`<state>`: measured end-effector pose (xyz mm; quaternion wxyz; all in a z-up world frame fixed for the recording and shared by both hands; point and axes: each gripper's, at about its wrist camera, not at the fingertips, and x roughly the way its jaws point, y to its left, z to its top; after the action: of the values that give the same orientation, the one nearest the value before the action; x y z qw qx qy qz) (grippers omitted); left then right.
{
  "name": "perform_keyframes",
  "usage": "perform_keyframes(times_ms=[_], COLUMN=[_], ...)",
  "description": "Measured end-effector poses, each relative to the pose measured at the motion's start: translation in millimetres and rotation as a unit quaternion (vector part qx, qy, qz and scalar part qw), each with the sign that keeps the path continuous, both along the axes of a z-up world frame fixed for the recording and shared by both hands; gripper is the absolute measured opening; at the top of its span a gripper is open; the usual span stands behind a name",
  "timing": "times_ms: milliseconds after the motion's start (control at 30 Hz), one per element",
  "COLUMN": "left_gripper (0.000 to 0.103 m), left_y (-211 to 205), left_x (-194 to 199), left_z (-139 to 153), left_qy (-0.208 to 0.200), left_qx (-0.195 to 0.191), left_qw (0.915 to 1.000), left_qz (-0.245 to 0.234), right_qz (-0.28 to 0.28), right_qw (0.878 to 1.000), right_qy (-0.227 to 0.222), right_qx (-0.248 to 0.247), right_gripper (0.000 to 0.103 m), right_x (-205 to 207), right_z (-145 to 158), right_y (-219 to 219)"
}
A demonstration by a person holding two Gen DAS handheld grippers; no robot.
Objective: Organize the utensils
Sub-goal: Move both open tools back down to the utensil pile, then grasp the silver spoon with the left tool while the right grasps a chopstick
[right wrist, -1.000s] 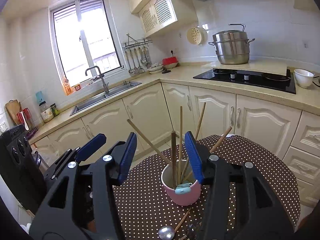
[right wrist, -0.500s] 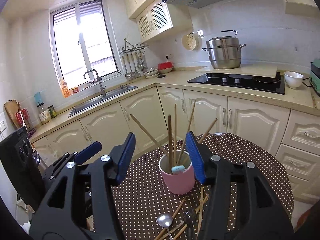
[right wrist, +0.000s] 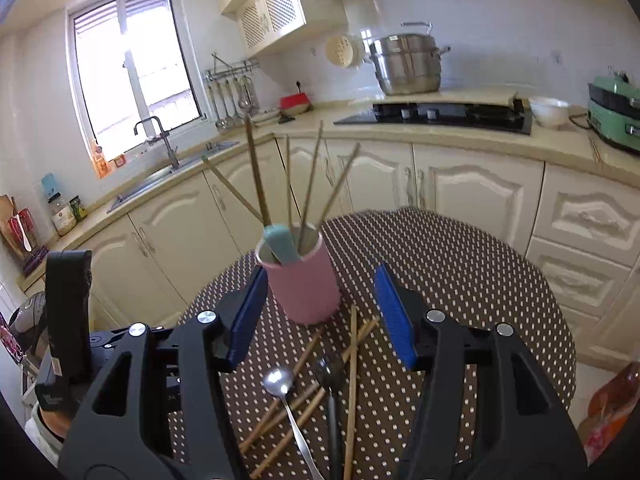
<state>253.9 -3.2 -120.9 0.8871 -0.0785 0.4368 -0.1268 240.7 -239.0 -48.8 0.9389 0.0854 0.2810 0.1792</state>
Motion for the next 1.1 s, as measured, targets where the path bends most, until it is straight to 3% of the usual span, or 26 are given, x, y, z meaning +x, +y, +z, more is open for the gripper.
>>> perform_keyframes(times_ms=[167,267,367,700,967,1100], left_gripper=[0.059,0.038,0.028,0.025,0.025,0.025], left_y=[-12.5,-20.7,-27.9,-56.5,-76.9,-83.5], left_x=[6.0,6.7,9.5,22.3,43.3,46.4], left_z=[-33.8,-47.2,-59.7,-61.0,-54.9,-55.7], left_qy=[0.083,0.106,0.133,0.137,0.131,0.130], left_qx=[-0.028,-0.032,-0.040,0.009,0.014,0.039], left_qw=[0.9961,0.9938,0.9901,0.9905,0.9913,0.9908], left_qz=[-0.009,-0.013,-0.017,-0.007,0.002,0.002], right_qz=[-0.006,-0.009,-0.011,-0.005,0.001,-0.003], right_qw=[0.999,0.998,0.997,0.995,0.995,0.994], right_qy=[0.040,0.057,0.074,0.097,0.100,0.105], right_qx=[0.004,0.004,0.010,0.024,0.030,0.033], right_gripper=[0.056,0.056,0.057,0.059,0.061,0.061], right_x=[2.0,3.3,4.8,7.4,11.2,12.2], right_z=[-32.3,-46.1,-57.6,-76.1,-78.8,-81.1], right_y=[-12.5,-19.9,-26.8,-37.4,-42.1,-50.0])
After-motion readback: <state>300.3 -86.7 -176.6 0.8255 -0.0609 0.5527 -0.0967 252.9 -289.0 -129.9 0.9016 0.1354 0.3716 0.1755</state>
